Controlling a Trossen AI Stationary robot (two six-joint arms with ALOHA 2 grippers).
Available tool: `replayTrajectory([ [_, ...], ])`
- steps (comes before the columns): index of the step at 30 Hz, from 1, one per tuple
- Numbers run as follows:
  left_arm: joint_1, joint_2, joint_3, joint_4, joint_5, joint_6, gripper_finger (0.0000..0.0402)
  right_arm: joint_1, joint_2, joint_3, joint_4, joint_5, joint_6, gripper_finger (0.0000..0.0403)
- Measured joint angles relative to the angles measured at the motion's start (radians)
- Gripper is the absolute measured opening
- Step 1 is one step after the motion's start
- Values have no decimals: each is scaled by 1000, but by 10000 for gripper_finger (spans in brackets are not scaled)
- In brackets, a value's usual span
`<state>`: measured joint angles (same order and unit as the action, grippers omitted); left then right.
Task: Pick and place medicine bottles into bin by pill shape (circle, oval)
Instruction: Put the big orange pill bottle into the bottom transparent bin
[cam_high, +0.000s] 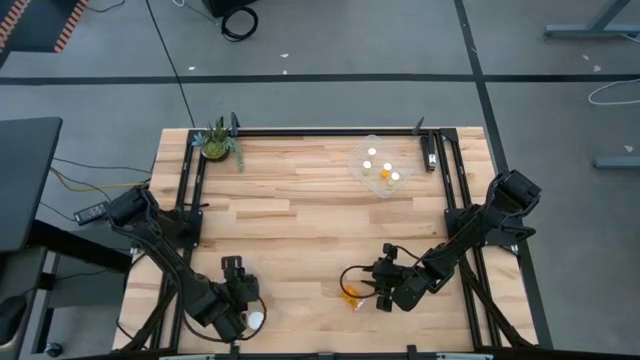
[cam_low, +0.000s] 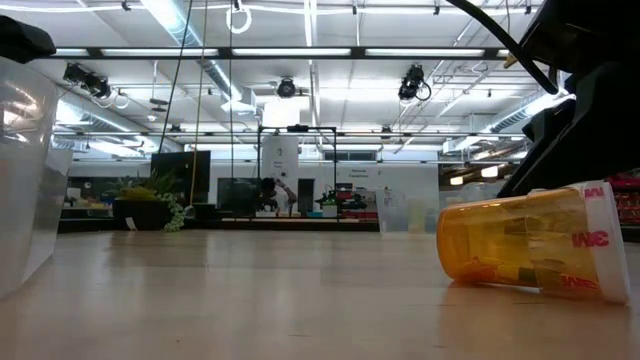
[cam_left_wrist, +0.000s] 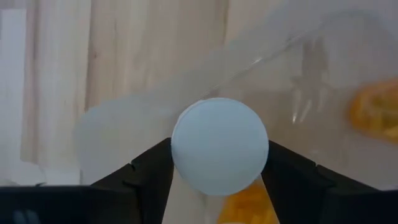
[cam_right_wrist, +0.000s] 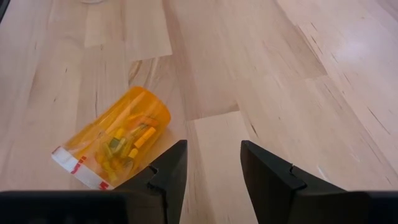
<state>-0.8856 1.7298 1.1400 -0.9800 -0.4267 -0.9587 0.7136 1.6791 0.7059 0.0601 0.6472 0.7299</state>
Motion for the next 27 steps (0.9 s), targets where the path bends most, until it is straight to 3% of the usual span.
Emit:
replayTrajectory([
  [12, 15, 1, -2, -11, 29, -17, 249, 0, 0, 0, 1, 0, -1, 156],
  [27, 34, -107, 15, -43, 35, -5, 301, 0, 0, 0, -7, -6, -1, 156],
])
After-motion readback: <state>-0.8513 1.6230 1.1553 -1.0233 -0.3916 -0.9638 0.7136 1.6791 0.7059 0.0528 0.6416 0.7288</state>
